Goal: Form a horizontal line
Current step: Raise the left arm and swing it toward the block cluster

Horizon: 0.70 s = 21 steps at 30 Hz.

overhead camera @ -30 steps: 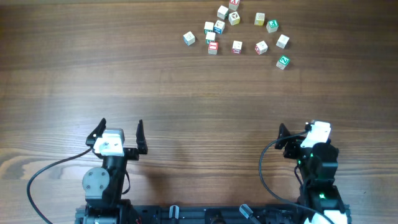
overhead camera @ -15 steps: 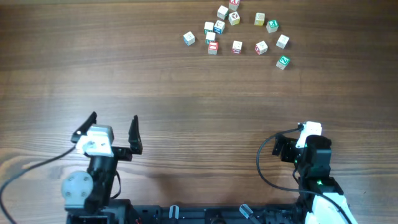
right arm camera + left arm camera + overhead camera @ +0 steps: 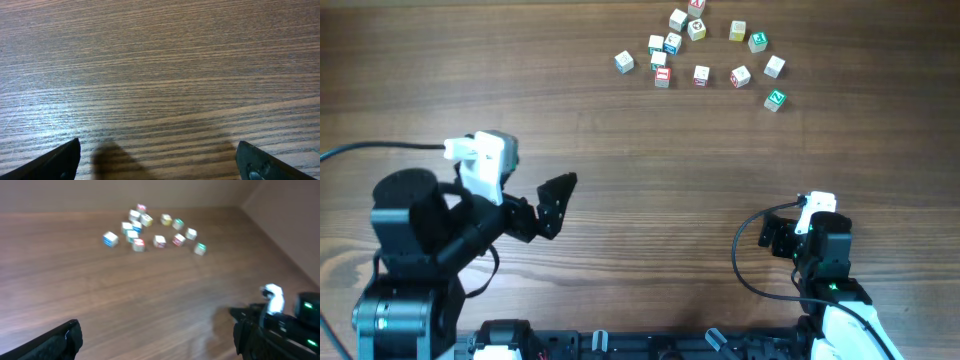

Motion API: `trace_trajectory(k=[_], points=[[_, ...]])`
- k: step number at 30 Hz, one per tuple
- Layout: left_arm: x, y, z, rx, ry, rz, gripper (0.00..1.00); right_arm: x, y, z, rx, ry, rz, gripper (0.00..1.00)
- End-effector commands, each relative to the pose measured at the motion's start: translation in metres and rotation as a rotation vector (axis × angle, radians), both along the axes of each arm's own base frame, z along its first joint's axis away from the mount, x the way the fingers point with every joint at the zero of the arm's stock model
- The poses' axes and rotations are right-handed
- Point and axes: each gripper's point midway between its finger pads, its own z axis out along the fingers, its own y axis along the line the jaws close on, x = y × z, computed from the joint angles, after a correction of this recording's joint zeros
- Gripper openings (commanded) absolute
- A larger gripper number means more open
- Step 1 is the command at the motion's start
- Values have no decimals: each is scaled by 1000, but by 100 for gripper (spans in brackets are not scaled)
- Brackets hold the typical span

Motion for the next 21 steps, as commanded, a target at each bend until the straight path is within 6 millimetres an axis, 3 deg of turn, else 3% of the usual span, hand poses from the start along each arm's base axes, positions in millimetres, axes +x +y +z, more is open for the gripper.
trace_trajectory(k=[1,11,16,21], points=[[-3,-11,10,-52,-14,-68,100,-39,7,-39,50,167,0,100],[0,-11,15,-51,-42,-66,100,-36,7,-36,50,152,0,100],[-3,-11,12,-51,-22,-66,100,-10,7,1,46,-42,4,100],[-2,-11,12,-51,-22,-66,100,12,6,53,40,-280,10,100]])
